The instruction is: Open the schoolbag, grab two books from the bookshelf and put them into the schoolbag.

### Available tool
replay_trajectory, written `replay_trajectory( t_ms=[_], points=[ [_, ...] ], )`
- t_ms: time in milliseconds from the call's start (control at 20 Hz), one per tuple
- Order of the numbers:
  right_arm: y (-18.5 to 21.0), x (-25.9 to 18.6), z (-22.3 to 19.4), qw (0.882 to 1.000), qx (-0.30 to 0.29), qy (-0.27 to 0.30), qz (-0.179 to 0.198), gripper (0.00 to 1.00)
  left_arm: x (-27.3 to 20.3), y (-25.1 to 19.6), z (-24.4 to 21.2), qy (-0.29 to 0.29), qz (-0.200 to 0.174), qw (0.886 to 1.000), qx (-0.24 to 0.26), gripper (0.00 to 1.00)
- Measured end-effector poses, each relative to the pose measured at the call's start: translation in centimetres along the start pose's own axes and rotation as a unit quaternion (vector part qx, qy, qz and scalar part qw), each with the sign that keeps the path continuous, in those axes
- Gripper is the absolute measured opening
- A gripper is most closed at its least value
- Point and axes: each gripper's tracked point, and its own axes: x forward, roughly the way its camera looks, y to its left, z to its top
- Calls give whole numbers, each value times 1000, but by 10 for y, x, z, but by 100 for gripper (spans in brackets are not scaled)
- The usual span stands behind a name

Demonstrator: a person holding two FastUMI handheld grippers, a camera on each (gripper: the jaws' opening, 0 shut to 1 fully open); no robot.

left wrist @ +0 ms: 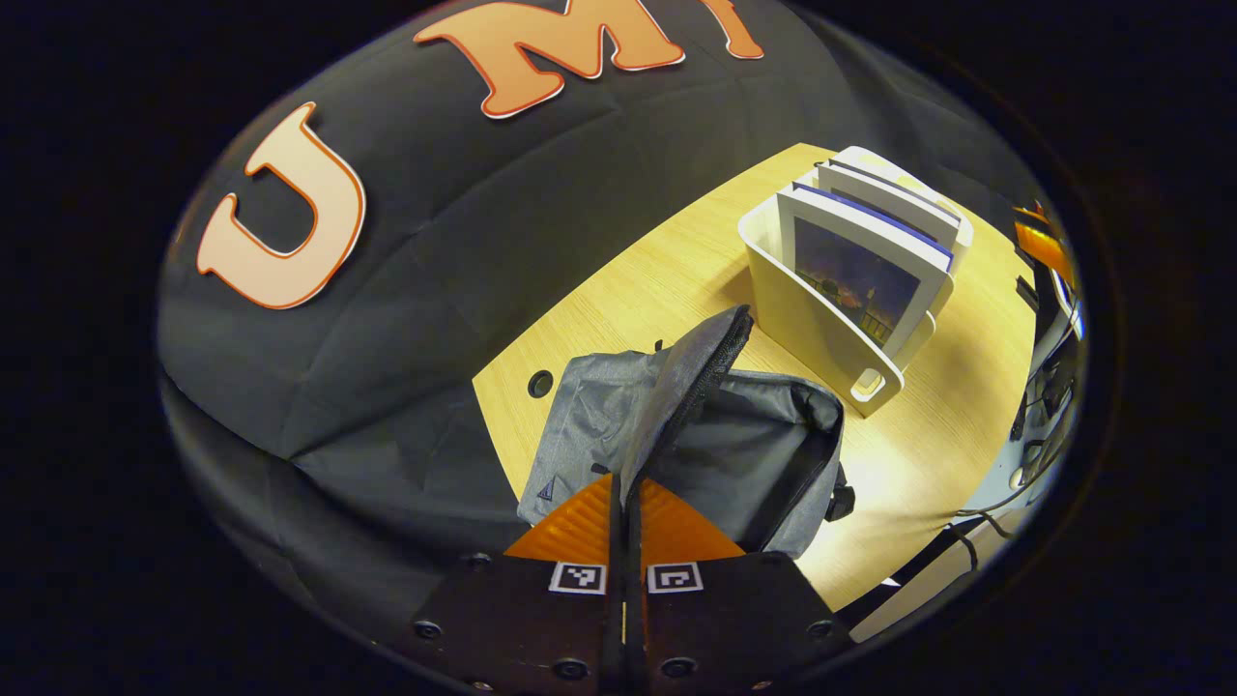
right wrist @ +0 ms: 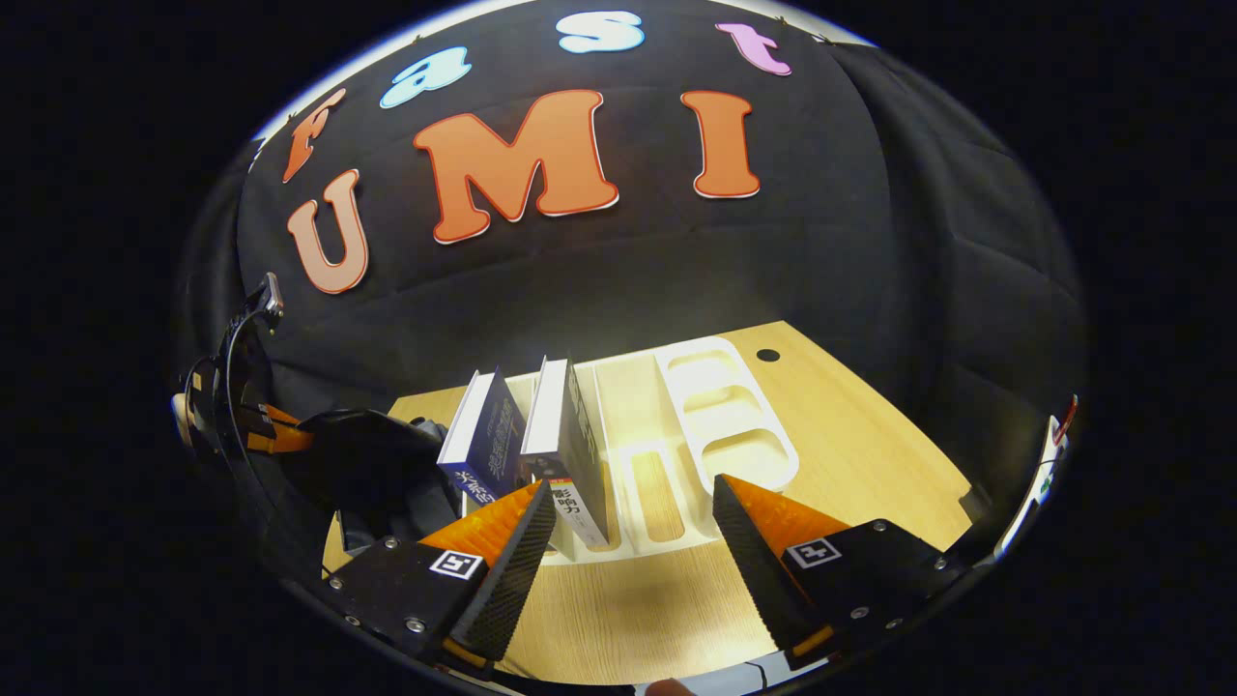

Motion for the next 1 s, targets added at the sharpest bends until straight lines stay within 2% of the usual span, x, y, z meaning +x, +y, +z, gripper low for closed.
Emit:
replay_trajectory(
  t_ms=[300,450,600,700,900,1000],
  points=[
    [10,-2,4,1000,-3,22,-13,98,8,10,3,7,-22,1000,15,2],
    [34,-9,20,999,-2,44,3,98,12,16,7,3,-48,999,17,2],
    [61,-9,49,997,-52,61,5,98,20,26,6,0,-66,998,6,1],
    [90,-6,67,994,-68,78,23,98,23,35,2,-1,-69,998,1,1],
    [145,10,76,981,-73,166,71,98,24,43,2,-14,-78,997,5,2],
    [158,21,67,971,-48,224,69,98,23,48,1,-17,-81,997,7,1]
  ],
)
